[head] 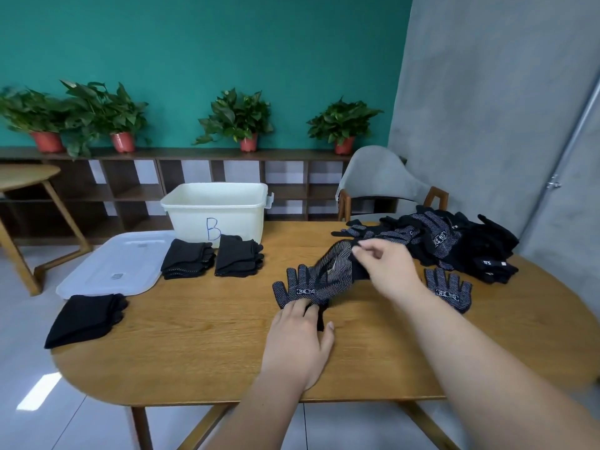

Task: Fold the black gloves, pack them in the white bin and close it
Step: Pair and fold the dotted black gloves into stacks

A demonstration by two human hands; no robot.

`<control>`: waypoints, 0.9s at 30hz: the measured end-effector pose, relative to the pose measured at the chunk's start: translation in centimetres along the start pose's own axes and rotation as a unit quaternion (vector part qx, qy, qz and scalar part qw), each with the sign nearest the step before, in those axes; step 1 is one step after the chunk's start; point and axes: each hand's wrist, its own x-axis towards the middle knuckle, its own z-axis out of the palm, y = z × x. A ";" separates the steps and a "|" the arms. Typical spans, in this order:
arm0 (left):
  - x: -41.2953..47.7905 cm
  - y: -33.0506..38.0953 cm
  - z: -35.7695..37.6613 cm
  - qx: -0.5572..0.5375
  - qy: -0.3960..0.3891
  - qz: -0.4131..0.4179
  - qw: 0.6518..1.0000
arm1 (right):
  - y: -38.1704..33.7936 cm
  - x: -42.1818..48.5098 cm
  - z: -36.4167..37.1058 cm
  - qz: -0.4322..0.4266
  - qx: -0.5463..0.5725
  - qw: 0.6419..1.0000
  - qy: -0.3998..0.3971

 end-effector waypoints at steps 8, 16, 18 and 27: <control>0.1 -0.1 0.0 0.018 -0.009 -0.008 1.000 | 7.2 -1.7 -3.0 0.138 -0.320 0.937 0.008; 0.1 -0.1 0.0 0.024 -0.017 -0.007 1.000 | 12.1 -6.1 -1.4 -0.155 -0.448 0.880 0.034; 0.1 -0.1 0.0 0.025 -0.016 -0.008 1.000 | 12.1 -6.3 -1.1 -0.147 -0.488 0.859 0.054; 0.0 0.0 0.0 0.027 -0.009 -0.005 1.000 | 11.2 -7.4 -0.7 -0.180 -0.477 0.860 0.014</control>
